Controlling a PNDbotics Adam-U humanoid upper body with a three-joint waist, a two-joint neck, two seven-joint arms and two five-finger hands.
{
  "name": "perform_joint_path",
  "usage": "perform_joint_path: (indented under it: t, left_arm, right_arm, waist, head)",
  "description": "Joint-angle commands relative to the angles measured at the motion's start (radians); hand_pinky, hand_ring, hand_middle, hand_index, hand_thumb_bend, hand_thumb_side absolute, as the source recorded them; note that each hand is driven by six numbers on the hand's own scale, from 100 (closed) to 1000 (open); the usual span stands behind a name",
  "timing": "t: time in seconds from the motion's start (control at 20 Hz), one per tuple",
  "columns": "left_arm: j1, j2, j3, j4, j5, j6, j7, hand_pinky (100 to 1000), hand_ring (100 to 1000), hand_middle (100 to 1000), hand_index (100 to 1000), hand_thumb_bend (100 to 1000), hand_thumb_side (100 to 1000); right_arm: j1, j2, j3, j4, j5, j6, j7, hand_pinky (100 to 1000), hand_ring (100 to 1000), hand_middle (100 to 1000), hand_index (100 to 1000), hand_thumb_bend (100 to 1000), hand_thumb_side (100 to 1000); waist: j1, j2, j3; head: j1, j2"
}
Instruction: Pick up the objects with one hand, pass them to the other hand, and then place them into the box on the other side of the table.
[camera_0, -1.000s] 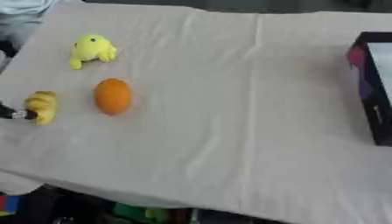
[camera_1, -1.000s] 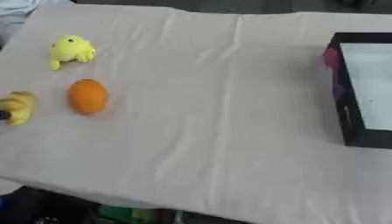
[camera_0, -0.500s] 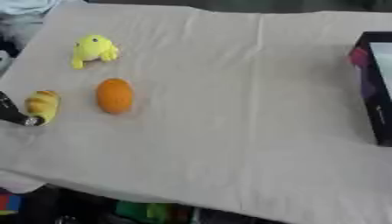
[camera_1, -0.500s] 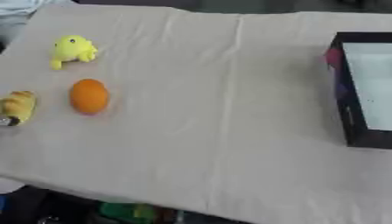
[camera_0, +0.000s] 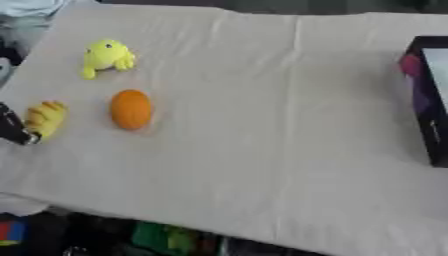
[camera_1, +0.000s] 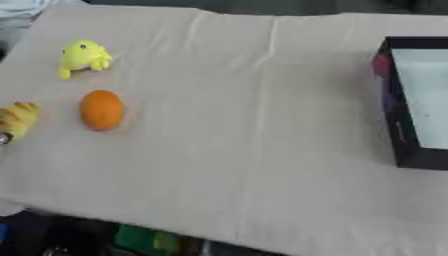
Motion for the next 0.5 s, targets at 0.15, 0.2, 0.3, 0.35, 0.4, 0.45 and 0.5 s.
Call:
perform_joint_path:
  t: [0.15,0.2,0.3,0.35,0.4,0.45,0.5]
  left_arm:
    - [-0.025,0.013,-0.001,0.018,-0.025,-0.001,0.016,745,724,624,712,392,263]
    - [-0.028,0.008,-0.001,0.023,-0.027,-0.001,0.017,740,705,597,663,249,165]
    - [-0.034,-0.001,-0.001,0.03,-0.022,0.001,0.027,733,681,562,588,214,148]
    - [-0.034,-0.002,0.001,0.024,-0.014,-0.001,0.034,731,674,549,565,208,142]
    - [-0.032,0.0,0.003,0.017,-0.006,-0.001,0.039,731,674,549,565,208,142]
    - [-0.029,0.004,0.007,0.006,0.006,-0.001,0.042,727,656,527,529,212,118]
    - [-0.024,0.01,0.012,-0.008,0.017,0.0,0.044,724,646,517,518,217,109]
  right_arm:
    - [-0.009,-0.025,-0.004,-0.007,-0.003,0.004,-0.002,844,862,894,893,100,603]
    - [-0.009,-0.023,-0.003,-0.007,-0.003,0.005,-0.002,844,861,893,891,100,610]
    - [-0.008,-0.022,0.0,-0.006,-0.001,0.006,0.002,844,860,893,890,100,614]
    - [-0.006,-0.023,0.001,-0.005,0.0,0.007,0.002,845,860,893,890,100,617]
    - [-0.005,-0.024,0.001,-0.004,0.001,0.007,0.003,845,860,893,890,100,617]
    - [-0.004,-0.027,0.001,-0.004,0.001,0.007,0.002,844,859,892,890,100,622]
    - [-0.003,-0.028,0.001,-0.005,0.0,0.006,0.002,844,858,892,890,100,620]
  waist:
    - [0.001,-0.013,-0.001]
    - [0.001,-0.012,-0.001]
    - [0.0,-0.012,-0.002]
    - [0.0,-0.011,-0.002]
    - [0.0,-0.011,-0.001]
    - [0.0,-0.011,-0.001]
    - [0.0,-0.011,-0.001]
  head:
    - [0.005,-0.007]
    - [0.006,-0.006]
    - [0.006,-0.006]
    - [0.005,-0.005]
    - [0.005,-0.005]
    - [0.006,-0.004]
    - [0.007,-0.004]
